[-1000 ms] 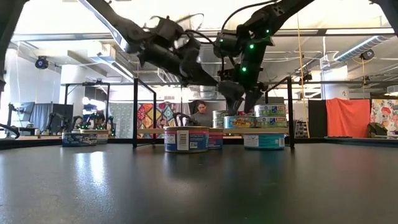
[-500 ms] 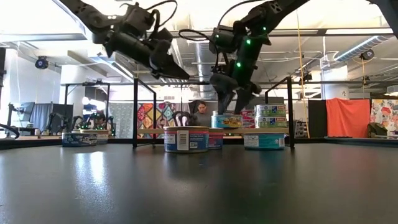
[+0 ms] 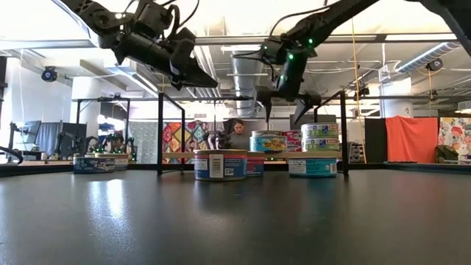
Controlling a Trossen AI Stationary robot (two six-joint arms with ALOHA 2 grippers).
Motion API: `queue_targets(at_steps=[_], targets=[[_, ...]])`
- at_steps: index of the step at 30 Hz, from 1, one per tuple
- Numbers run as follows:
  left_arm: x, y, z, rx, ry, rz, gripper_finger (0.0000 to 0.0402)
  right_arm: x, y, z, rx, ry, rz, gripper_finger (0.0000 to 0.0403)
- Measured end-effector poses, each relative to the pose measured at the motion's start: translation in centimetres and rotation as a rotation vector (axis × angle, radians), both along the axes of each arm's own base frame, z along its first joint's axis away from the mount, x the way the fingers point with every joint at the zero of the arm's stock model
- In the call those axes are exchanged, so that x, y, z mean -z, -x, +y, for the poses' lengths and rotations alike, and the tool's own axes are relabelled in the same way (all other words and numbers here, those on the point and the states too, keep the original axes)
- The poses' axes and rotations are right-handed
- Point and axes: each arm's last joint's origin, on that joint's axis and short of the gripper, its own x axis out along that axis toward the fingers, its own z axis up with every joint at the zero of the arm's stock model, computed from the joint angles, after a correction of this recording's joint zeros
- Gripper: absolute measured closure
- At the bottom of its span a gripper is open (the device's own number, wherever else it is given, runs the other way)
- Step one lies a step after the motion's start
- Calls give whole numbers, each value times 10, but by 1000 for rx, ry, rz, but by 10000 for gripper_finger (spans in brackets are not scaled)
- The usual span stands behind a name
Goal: Stack canned seafood by type on shelf
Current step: Stack the yellow-blue tuna can on top of the other yellow-blue tuna can on the shelf
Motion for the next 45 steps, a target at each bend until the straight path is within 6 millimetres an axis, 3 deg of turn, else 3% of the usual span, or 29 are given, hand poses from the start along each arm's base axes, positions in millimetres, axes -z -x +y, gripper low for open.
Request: queue_targets(at_steps=[4, 11, 19, 29, 38, 45], targets=[[1, 0, -1, 1, 7, 5, 402, 8, 1, -8, 54, -57, -62, 3], [1, 0, -2, 32, 19, 6, 402, 25, 0, -8, 88, -121, -7, 3], [4, 1, -3, 43, 29, 34, 402, 23, -4, 8, 38, -168, 80, 3], [-1, 3, -5, 60, 20, 24, 402, 9, -16, 26, -152, -170, 176, 3], [-15, 15, -9, 48, -6, 9, 402, -24, -16, 24, -111, -159, 143, 3], [-28, 29, -16, 34, -11, 8, 402, -48, -11, 51, -90, -407, 121, 22]])
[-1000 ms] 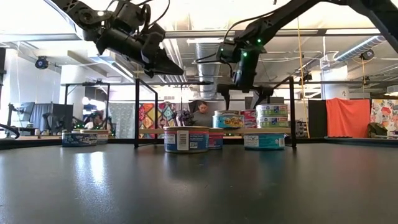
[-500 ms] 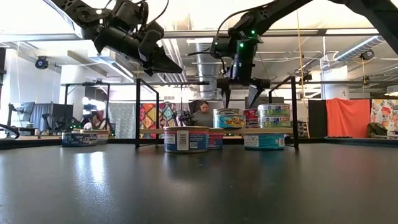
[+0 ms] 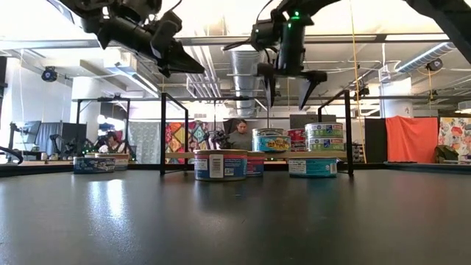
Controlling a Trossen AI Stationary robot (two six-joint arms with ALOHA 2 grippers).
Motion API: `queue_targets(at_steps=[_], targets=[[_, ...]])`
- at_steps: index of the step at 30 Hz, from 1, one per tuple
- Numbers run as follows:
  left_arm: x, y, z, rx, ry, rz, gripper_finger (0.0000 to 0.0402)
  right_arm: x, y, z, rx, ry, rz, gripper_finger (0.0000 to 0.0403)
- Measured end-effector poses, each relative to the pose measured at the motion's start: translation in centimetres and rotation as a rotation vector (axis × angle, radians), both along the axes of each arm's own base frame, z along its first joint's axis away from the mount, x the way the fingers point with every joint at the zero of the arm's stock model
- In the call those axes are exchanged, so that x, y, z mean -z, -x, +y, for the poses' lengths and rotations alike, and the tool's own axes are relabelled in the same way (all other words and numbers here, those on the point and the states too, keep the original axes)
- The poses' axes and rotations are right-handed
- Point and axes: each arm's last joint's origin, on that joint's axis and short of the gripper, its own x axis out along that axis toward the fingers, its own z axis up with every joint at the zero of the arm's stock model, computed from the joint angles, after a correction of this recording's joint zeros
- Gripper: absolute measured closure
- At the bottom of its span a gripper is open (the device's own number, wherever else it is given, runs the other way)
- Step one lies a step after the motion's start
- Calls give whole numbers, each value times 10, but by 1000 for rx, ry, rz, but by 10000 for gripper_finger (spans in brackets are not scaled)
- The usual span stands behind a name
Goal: Stack canned seafood by type on shelf
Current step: Stack the yellow-blue tuna can on top of the other yellow-blue tuna can on the shelf
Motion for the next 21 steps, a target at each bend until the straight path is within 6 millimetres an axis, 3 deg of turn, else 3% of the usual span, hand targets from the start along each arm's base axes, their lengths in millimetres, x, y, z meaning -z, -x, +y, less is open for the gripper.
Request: queue_targets(at_steps=[6, 15, 18, 21], targets=[[-11, 12, -6, -1, 0, -17, 402, 0, 0, 20, -30, -52, 79, 131], [-15, 16, -18, 123, 58, -29, 402, 37, 5, 31, -133, -39, 269, 338], [-15, 14, -22, 137, 61, -26, 402, 46, 8, 32, -138, -54, 304, 382], [-14, 13, -26, 149, 63, -24, 402, 50, 10, 31, -140, -29, 337, 388]])
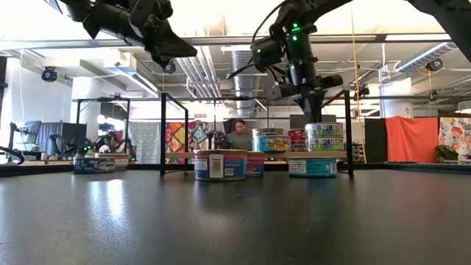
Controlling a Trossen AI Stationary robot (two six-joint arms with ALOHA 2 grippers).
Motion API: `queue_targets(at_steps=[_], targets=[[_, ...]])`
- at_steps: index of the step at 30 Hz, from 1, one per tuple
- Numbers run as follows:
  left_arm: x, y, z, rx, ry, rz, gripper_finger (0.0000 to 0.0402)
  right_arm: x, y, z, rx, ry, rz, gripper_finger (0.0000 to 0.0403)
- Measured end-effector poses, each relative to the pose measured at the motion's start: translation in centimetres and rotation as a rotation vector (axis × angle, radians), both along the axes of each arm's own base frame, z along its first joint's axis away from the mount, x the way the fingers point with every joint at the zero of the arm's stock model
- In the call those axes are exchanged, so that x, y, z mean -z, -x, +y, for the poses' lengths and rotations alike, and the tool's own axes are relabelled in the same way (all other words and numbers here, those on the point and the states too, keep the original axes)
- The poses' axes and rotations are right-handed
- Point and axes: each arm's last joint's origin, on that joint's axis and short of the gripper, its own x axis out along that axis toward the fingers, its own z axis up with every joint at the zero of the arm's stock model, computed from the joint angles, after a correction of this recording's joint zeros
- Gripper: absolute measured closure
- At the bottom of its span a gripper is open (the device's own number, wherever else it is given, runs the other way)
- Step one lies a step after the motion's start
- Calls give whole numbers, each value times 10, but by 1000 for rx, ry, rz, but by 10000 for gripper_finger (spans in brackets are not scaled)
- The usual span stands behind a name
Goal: Stack canned seafood by type on shelf
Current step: Stack the yellow-blue tuna can on top of the other yellow-blue tuna can on the shelf
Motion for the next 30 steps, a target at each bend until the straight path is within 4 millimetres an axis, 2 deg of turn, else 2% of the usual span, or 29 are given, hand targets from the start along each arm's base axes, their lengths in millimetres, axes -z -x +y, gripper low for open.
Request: queue_targets(at_steps=[9, 19, 22, 25, 30], targets=[[0, -1, -3, 11, -4, -1, 402, 8, -2, -1, 7, -18, -43, 392], [2, -1, -1, -38, -23, 12, 402, -1, -12, -7, 23, 34, -150, 390], [2, 0, -5, -25, -23, 11, 402, -12, -13, -6, 10, 74, -161, 390], [2, 3, -13, 4, -27, 0, 402, -31, -12, 1, -10, 120, -173, 390], [6, 7, -36, 86, 1, -10, 402, -57, -11, 34, -54, 149, -170, 390]])
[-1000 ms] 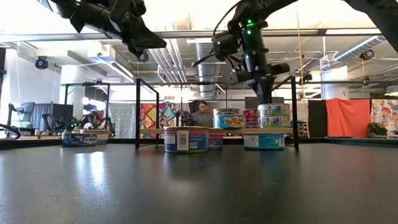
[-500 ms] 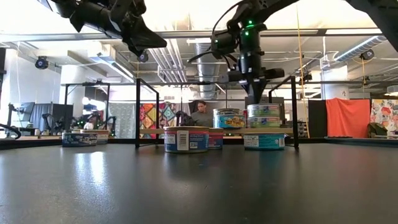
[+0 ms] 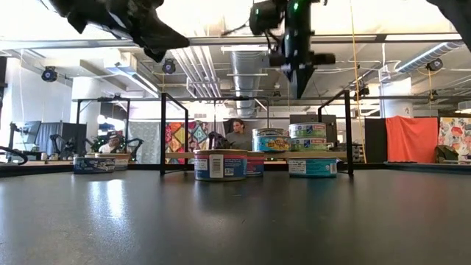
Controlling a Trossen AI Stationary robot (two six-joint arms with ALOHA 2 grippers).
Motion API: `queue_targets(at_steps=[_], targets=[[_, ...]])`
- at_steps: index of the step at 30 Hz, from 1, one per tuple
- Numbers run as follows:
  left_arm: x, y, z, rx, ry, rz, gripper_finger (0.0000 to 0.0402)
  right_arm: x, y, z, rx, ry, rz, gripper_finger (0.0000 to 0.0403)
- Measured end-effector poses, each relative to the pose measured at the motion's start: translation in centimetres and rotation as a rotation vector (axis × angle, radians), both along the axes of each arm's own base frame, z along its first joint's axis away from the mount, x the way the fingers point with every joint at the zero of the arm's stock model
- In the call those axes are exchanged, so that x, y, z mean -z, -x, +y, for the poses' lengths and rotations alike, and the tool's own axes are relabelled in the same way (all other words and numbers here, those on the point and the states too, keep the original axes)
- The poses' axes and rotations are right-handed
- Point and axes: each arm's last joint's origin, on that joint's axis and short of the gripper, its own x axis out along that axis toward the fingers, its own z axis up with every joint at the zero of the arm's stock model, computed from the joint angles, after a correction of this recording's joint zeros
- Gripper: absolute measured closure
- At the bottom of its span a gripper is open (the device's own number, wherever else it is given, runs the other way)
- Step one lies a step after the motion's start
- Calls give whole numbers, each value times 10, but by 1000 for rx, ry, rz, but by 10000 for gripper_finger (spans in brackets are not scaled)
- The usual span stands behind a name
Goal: Stack canned seafood by type on shelf
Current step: Stack the yellow-blue tuna can on top of the other yellow-blue tuna can on the shelf
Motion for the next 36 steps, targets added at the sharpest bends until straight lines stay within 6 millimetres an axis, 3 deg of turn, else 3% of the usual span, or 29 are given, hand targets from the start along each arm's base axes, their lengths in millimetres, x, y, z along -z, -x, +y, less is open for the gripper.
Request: queue_targets(at_steps=[3, 7, 13, 21, 28, 36], targets=[[7, 1, -18, 40, 28, 15, 402, -2, -2, 30, -45, -9, 26, 390], [15, 0, -45, 46, 23, 37, 402, 11, -2, 69, -67, -29, 105, 390], [24, 4, -85, 71, 77, 67, 402, 37, 0, 107, -53, -67, 166, 390], [33, 23, -135, 127, 129, 146, 402, 80, 5, 131, -25, -215, 192, 390], [55, 60, -172, 146, 73, 351, 402, 89, -2, 158, 9, -203, 73, 390], [69, 68, -191, 186, 44, 434, 402, 102, 9, 150, 65, -198, 133, 390]])
